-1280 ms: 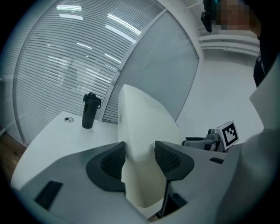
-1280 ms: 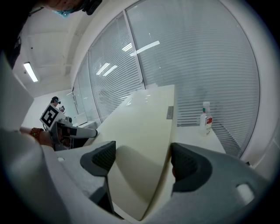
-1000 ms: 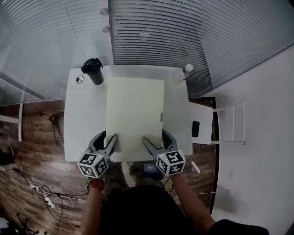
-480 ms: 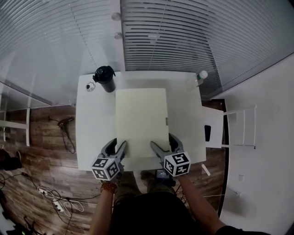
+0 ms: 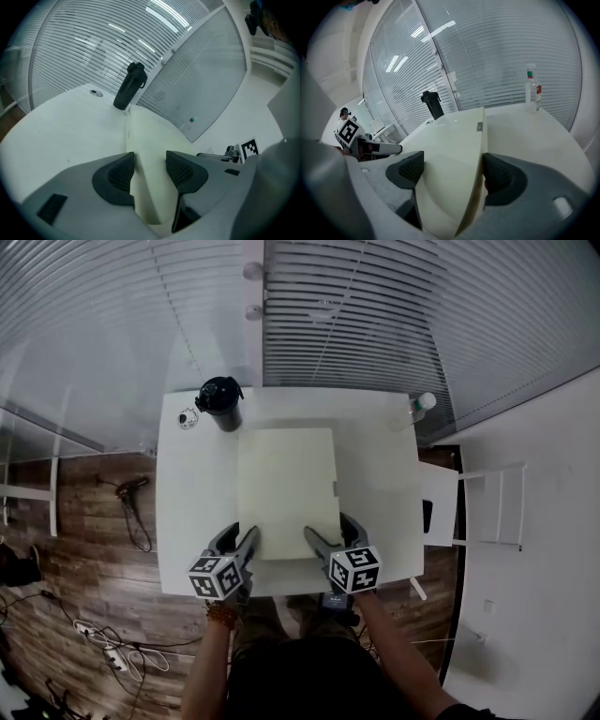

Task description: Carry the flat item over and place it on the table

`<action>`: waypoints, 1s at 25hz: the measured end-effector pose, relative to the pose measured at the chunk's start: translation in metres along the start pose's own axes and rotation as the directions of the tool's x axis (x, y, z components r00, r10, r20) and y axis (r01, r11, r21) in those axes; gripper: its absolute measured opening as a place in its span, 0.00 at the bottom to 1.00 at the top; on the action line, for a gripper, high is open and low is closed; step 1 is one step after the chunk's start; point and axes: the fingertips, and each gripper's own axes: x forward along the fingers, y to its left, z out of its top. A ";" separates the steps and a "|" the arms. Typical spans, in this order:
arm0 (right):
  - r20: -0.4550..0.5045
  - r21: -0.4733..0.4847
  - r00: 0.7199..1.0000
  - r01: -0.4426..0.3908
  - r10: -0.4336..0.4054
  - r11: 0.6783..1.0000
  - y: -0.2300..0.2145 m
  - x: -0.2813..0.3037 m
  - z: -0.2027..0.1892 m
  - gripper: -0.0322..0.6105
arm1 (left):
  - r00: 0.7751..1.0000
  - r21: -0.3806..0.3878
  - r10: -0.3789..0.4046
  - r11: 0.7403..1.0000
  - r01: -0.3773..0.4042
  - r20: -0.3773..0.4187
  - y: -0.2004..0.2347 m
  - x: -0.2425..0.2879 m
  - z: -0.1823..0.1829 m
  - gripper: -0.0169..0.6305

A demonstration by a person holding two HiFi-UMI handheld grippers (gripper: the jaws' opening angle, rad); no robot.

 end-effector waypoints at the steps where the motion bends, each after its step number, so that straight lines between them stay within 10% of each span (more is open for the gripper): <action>1: -0.007 0.004 1.000 -0.002 0.002 1.000 -0.001 0.002 -0.002 0.66 | 1.000 0.000 -0.001 1.000 0.001 -0.004 0.001 0.001 -0.001 0.35; 15: -0.094 0.052 0.996 0.001 0.004 0.999 -0.013 0.018 -0.035 0.66 | 0.988 0.071 0.069 0.996 -0.060 -0.135 0.010 0.013 -0.017 0.36; 25: 0.040 -0.052 0.999 0.014 -0.012 0.999 -0.033 -0.021 -0.014 0.66 | 0.979 0.188 0.183 0.968 -0.164 -0.087 0.001 -0.019 -0.001 0.36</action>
